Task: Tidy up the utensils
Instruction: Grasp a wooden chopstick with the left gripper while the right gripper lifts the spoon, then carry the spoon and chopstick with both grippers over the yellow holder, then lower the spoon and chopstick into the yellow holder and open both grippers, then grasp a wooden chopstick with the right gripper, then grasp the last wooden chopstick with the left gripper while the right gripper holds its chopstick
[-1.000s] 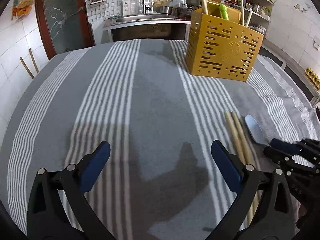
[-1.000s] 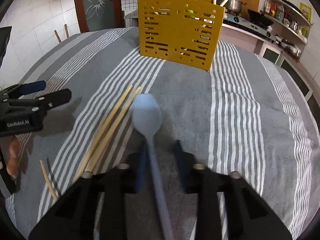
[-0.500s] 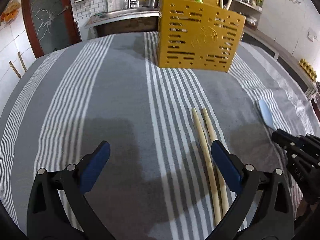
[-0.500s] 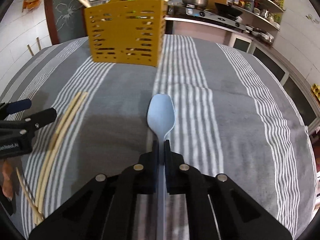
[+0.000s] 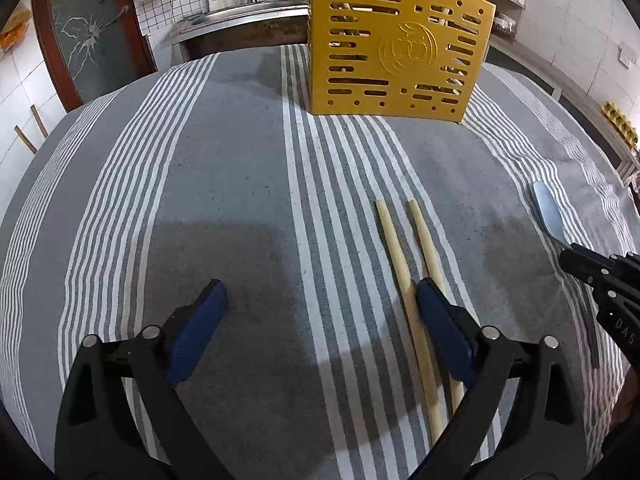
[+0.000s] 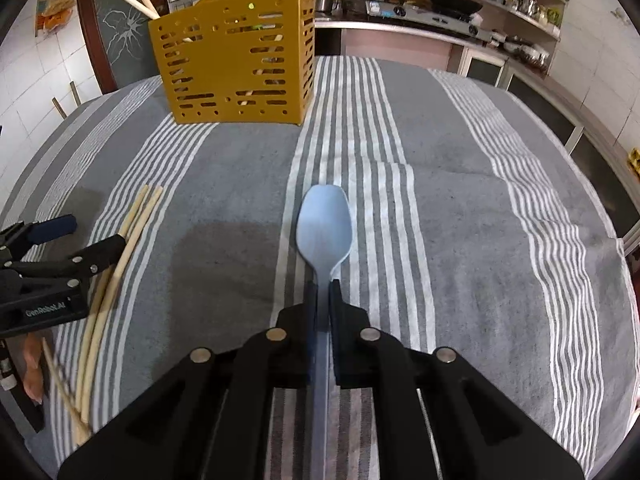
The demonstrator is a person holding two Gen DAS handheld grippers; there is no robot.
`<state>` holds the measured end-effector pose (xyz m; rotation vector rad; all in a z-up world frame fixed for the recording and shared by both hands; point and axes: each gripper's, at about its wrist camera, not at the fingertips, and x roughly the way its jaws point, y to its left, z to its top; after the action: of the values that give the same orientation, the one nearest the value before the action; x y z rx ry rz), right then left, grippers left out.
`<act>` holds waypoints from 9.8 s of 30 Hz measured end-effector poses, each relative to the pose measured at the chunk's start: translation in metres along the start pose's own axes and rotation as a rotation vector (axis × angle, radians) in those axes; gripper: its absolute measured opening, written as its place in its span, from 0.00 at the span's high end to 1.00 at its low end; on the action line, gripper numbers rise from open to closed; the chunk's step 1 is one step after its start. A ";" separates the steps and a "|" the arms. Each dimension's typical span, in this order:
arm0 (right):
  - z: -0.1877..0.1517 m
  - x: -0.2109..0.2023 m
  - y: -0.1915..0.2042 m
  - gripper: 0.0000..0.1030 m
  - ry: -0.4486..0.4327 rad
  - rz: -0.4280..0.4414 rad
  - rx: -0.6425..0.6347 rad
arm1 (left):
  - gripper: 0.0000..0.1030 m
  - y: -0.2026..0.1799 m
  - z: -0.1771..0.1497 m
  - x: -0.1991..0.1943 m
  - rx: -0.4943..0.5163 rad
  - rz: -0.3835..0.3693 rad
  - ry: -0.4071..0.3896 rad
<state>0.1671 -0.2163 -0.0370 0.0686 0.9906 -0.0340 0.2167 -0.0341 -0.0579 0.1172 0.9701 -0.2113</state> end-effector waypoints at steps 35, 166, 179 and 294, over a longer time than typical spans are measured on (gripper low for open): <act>0.034 -0.007 -0.016 0.68 -0.101 -0.010 0.113 | 0.95 -0.011 0.028 0.001 -0.057 -0.077 -0.022; 0.091 -0.140 -0.008 0.68 -0.661 -0.012 0.149 | 0.96 -0.004 0.089 -0.201 -0.110 -0.047 -0.771; 0.199 -0.144 0.002 0.68 -0.775 0.052 0.170 | 0.96 -0.011 0.193 -0.203 -0.104 -0.012 -0.927; -0.012 -0.012 -0.032 0.93 -0.038 0.089 -0.037 | 0.90 -0.045 -0.097 -0.071 -0.350 0.172 0.106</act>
<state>0.1488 -0.2473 -0.0347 0.0778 0.9492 0.0643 0.0895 -0.0507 -0.0540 -0.1100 1.0829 0.1250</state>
